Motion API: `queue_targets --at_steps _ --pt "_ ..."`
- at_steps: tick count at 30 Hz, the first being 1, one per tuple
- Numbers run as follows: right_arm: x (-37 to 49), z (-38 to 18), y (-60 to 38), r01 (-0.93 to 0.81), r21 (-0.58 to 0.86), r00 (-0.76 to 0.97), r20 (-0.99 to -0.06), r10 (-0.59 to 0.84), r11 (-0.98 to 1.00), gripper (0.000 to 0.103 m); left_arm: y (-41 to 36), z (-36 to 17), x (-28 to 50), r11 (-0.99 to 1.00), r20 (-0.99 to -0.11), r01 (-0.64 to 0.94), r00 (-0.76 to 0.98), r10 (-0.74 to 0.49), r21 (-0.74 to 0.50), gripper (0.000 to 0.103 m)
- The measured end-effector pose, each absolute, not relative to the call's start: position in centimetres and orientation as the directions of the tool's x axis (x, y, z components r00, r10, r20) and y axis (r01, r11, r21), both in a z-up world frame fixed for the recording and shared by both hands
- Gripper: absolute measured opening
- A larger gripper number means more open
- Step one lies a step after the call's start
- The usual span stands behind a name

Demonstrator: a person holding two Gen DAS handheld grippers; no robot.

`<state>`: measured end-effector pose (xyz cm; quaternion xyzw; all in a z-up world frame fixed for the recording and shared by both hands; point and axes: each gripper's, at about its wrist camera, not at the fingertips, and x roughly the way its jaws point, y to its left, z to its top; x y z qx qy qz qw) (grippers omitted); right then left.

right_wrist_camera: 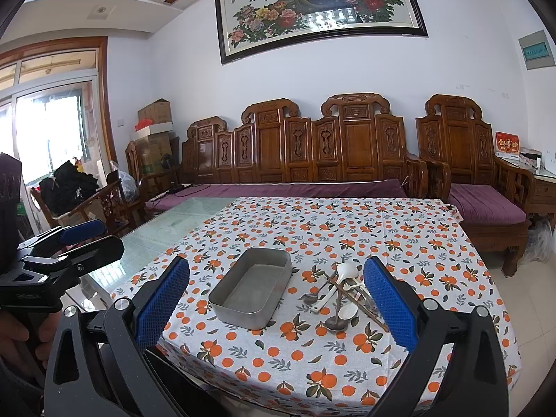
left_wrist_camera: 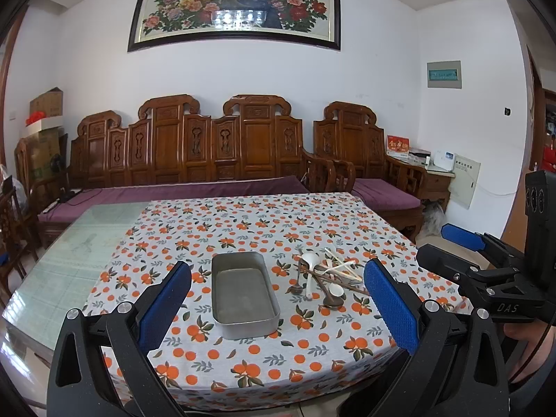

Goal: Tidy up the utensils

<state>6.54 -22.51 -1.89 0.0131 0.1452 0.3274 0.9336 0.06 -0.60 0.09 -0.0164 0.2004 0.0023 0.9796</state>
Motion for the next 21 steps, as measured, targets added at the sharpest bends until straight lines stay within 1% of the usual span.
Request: queue_targets --at_steps 21 --pt "6.55 -1.82 -22.64 -0.609 0.122 0.742 -0.261 0.617 0.784 0.1 -0.96 0.91 -0.08 0.999 -0.382 -0.004 0.924 -0.01 -0.037 0.096"
